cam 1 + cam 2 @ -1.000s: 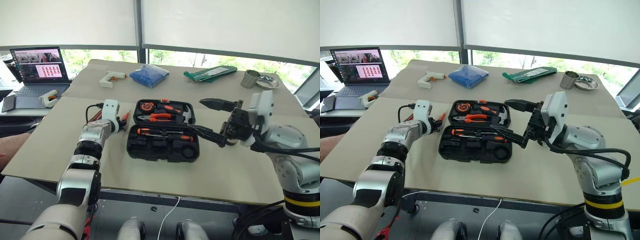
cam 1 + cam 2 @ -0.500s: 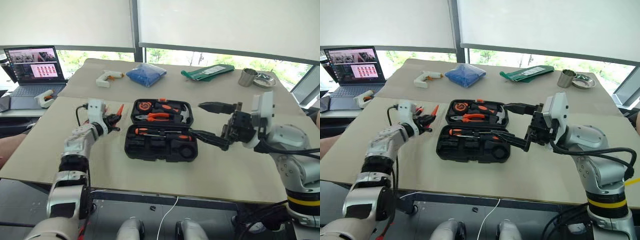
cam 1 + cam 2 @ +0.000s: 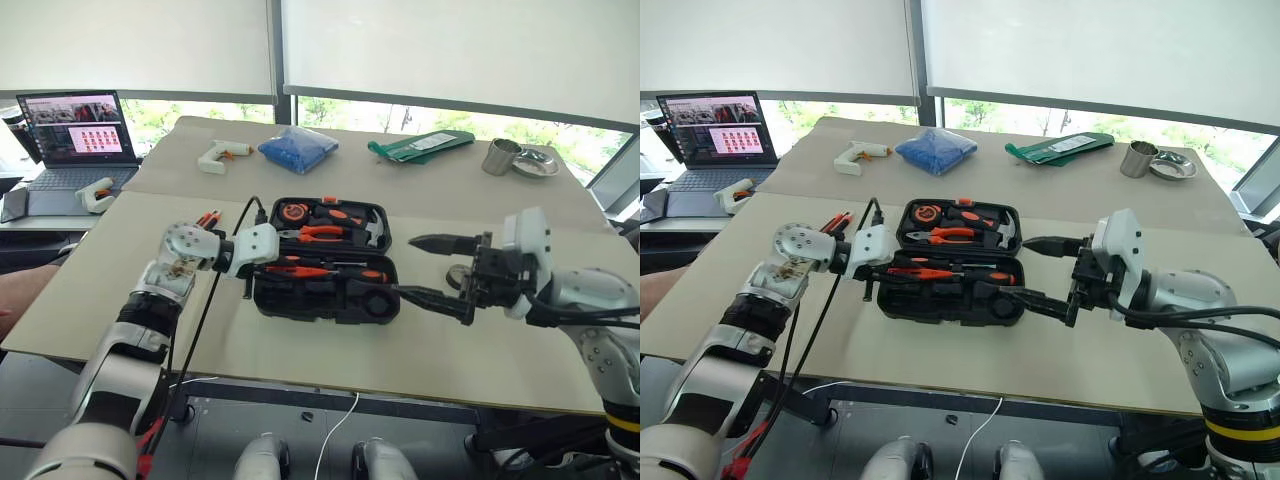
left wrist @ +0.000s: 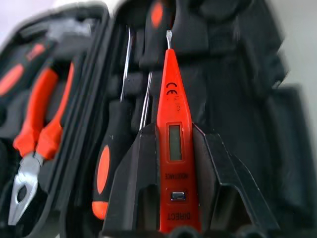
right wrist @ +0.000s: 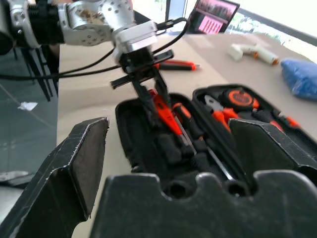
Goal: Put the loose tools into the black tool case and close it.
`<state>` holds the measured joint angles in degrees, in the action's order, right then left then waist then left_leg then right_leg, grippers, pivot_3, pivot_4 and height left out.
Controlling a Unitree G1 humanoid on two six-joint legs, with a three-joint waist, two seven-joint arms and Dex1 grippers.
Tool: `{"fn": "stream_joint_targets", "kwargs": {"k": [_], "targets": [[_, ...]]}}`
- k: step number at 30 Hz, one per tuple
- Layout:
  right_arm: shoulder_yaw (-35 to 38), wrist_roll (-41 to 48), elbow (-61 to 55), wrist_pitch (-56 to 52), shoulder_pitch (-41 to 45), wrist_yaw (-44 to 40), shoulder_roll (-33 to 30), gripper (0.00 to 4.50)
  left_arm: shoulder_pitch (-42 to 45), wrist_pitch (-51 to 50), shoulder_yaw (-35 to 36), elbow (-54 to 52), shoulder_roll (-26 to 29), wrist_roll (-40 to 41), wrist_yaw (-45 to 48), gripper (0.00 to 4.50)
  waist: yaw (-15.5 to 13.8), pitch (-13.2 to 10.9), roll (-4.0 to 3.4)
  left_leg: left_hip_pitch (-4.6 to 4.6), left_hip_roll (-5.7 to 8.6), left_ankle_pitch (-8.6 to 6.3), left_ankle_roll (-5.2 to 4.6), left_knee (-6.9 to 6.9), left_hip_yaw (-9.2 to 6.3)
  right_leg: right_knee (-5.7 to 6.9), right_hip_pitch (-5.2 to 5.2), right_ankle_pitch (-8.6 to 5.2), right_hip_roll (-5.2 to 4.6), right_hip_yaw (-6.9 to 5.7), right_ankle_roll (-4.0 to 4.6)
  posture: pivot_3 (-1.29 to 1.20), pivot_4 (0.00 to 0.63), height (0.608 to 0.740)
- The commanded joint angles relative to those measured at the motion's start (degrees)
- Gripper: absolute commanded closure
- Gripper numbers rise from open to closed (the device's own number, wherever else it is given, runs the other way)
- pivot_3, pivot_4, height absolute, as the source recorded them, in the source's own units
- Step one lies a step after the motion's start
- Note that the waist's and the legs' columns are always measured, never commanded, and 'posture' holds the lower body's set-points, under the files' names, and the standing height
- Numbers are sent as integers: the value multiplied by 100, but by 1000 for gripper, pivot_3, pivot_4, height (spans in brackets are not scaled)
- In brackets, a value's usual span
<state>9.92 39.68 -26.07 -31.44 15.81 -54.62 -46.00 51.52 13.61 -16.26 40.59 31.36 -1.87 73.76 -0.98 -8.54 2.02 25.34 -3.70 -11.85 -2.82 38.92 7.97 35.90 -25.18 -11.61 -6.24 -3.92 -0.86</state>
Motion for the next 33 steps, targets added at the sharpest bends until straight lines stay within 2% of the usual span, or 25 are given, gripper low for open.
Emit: {"fn": "stream_joint_targets", "kwargs": {"k": [1, 4, 9, 16, 22, 25, 27, 28, 31, 33], "targets": [[234, 213, -290, -105, -46, 113, -52, 0, 198, 436, -110, 279, -63, -243, -40, 4034, 23, 0, 0, 0, 0, -1, -2, 0, 1, 0, 0, -1, 0, 0, -1, 0, 150, 739], [311, 293, -360, -176, -84, 194, -39, 0, 283, 710, -297, 446, -107, -486, 41, 4034, 23, -1, 1, 2, -1, -2, -4, 1, 2, 0, -2, -1, 0, 1, -2, 0, 150, 739], [303, 338, -434, -173, -174, 295, -38, 0, 410, 571, -442, 615, -158, -809, -134, 4034, 10, -1, 1, 1, -3, -2, -4, 6, -2, 1, 4, -1, -3, 1, -5, 0, 150, 739], [336, 392, -510, -149, -309, 346, -20, 0, 338, 247, -638, 469, 18, -1025, 211, 4034, 14, 0, 1, -2, -3, -2, -4, 7, -4, 4, 6, -1, -4, 1, -6, 0, 150, 739], [310, 398, -477, -150, -283, 326, -13, 0, 254, -22, -679, 437, 119, -1060, 268, 4034, 56, 0, 1, -8, -5, -1, -2, 7, -3, 9, 6, -14, 4, 3, -25, 0, 150, 739], [265, 375, -427, -142, -241, 306, -3, 0, 166, -108, -570, 366, -40, -789, 368, 4034, 61, 0, 1, -10, -6, -1, -2, 7, -3, 11, 5, -14, 4, 4, -25, 0, 150, 739], [235, 362, -399, -138, -222, 286, 4, 0, 139, -165, -416, 317, -173, -592, 290, 3020, 55, 0, 1, -10, -7, -1, -2, 7, -3, 11, 6, -14, 4, 5, -24, 0, 150, 739], [229, 357, -390, -135, -223, 273, 6, 0, 145, -65, -322, 309, -219, -505, 225, 2831, 45, 0, 1, -9, -8, -1, -2, 7, -4, 12, 6, -14, 3, 6, -24, 0, 150, 739], [219, 340, -374, -120, -234, 238, 12, 0, 175, 260, 22, 252, -248, -131, 281, 1588, 32, 0, 2, -8, -6, -1, -2, 7, -4, 10, 6, -10, 1, 7, -18, 0, 150, 739], [217, 333, -353, -92, -194, 223, 37, 0, 184, 304, 399, 140, -194, 326, 410, 940, 31, -1, 3, -3, -6, -1, -2, 7, -3, 10, 1, -2, 2, 6, -5, 0, 150, 739]]}}
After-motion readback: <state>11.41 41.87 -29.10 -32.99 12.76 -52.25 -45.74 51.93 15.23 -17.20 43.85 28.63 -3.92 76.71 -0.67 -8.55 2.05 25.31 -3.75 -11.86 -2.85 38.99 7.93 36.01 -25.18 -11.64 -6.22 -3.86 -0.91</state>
